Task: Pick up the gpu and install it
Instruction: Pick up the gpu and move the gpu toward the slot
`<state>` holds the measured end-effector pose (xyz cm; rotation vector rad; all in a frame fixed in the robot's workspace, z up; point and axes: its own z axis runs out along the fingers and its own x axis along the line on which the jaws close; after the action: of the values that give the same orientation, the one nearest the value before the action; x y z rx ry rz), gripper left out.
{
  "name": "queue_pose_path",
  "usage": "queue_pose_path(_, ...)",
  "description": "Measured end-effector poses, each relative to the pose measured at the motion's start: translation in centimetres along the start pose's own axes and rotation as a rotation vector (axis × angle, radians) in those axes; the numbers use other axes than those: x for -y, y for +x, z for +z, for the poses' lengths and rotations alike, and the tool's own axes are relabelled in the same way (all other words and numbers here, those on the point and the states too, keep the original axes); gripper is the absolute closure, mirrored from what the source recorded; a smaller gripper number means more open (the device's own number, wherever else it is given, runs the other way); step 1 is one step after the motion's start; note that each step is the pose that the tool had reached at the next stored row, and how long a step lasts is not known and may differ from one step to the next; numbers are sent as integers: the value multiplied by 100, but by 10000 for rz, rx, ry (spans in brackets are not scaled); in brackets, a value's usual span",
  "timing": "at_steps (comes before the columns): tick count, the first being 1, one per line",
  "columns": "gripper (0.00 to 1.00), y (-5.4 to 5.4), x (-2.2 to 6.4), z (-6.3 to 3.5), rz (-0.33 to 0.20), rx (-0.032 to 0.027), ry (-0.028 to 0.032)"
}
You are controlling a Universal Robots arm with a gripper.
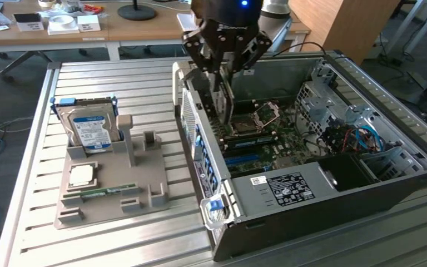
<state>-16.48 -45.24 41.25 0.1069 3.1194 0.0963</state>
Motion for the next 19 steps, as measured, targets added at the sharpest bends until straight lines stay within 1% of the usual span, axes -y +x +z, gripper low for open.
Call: queue_pose_path(19, 73, -863, -58, 18, -16, -7, -73)
